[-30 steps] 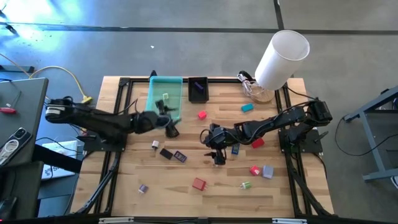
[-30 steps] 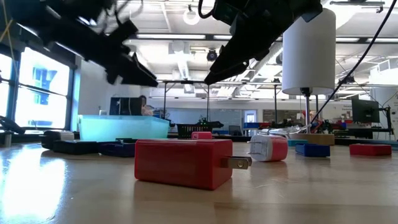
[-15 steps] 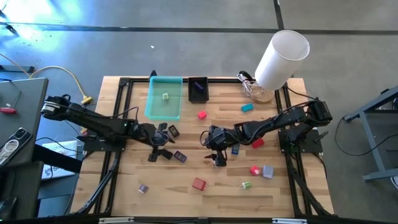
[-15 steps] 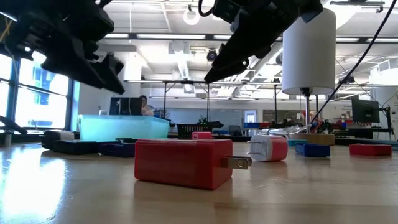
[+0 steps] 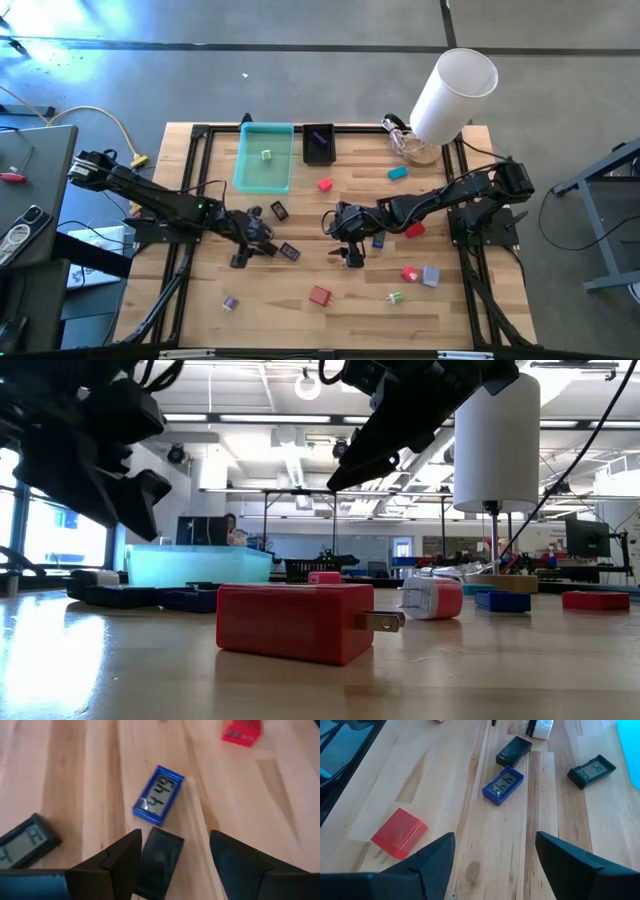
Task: Pick & Place Office items
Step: Put the bottom black timer into the black bin
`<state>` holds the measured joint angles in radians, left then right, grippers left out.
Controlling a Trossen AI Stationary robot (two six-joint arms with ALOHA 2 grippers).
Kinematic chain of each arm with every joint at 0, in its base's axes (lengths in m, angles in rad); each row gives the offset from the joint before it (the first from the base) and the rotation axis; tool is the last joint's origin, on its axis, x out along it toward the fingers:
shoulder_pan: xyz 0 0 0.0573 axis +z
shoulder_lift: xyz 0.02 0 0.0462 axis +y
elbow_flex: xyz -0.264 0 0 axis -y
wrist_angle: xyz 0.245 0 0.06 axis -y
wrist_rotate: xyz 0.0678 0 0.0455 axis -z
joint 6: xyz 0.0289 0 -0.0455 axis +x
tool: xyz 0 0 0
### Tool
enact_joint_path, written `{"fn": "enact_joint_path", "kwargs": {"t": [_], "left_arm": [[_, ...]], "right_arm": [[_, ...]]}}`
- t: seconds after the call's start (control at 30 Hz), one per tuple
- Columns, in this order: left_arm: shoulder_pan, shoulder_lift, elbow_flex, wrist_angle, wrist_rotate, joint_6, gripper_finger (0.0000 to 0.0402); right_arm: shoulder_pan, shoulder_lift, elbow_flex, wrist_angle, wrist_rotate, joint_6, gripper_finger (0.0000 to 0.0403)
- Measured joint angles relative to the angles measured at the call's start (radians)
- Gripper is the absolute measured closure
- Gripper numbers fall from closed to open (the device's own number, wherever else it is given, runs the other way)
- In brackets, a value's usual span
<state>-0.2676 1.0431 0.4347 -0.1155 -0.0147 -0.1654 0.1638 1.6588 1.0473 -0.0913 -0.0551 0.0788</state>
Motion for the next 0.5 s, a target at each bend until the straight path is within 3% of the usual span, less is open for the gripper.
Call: {"fn": "enact_joint_path", "kwargs": {"t": [0.5], "left_arm": [[0.0, 0.0, 0.0, -0.004, 0.005, -0.006, 0.0177]], "right_arm": [[0.002, 0.0, 0.0, 0.006, -0.003, 0.03, 0.0137]]}}
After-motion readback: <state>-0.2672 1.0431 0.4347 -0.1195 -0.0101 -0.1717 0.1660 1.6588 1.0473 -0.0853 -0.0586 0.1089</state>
